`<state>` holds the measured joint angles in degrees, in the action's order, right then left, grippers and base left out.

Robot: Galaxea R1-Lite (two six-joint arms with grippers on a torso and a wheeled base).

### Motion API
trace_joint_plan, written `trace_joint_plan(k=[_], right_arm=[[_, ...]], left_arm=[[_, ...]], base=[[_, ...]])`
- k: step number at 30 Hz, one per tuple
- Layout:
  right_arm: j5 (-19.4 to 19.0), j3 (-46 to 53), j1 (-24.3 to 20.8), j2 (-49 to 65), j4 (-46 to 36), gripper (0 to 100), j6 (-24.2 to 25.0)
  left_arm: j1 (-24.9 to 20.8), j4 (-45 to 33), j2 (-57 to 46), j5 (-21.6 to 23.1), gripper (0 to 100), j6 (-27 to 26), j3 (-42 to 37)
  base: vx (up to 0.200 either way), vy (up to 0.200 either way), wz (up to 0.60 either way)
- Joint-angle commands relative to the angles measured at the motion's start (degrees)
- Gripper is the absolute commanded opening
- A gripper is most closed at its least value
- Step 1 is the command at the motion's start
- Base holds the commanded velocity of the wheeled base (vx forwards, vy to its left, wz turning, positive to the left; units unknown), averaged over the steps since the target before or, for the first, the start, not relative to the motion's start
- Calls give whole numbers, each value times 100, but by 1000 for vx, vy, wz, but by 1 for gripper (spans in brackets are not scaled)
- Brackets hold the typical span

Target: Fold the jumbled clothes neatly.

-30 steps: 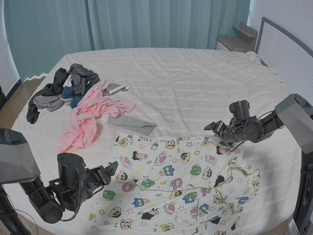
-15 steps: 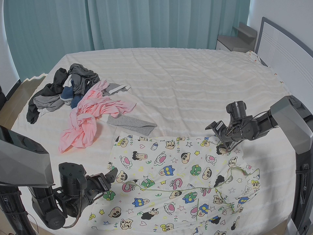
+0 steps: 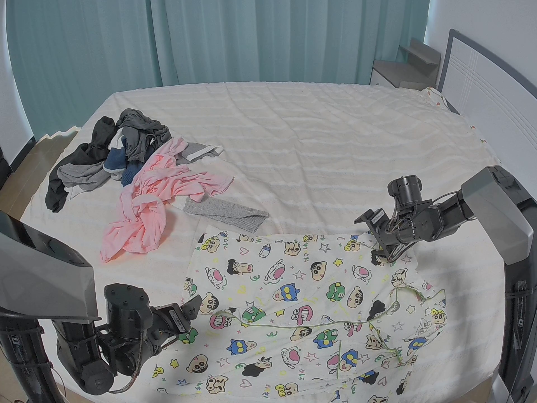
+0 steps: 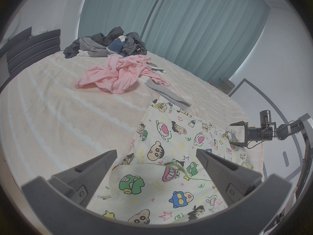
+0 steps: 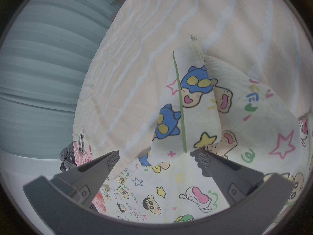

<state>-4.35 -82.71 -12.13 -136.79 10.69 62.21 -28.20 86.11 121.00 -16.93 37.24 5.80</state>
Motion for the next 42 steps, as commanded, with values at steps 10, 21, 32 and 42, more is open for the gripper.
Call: trace_joint_plan(k=[10, 21, 32, 42], right_arm=[[339, -869, 325, -419, -243, 100, 11], [418, -1915, 273, -586, -217, 100, -69], [409, -2574, 176, -717, -269, 100, -104], [418, -1423, 158, -164, -261, 100, -886]], left_arm=[[-2, 11, 46, -12, 100, 2, -27], [-2, 99, 55, -12, 100, 2, -27], [16, 99, 55, -12, 100, 2, -27], [7, 99, 99, -12, 100, 11, -27]], base=[[0, 0, 0], [0, 0, 0], [0, 0, 0], [0, 0, 0]])
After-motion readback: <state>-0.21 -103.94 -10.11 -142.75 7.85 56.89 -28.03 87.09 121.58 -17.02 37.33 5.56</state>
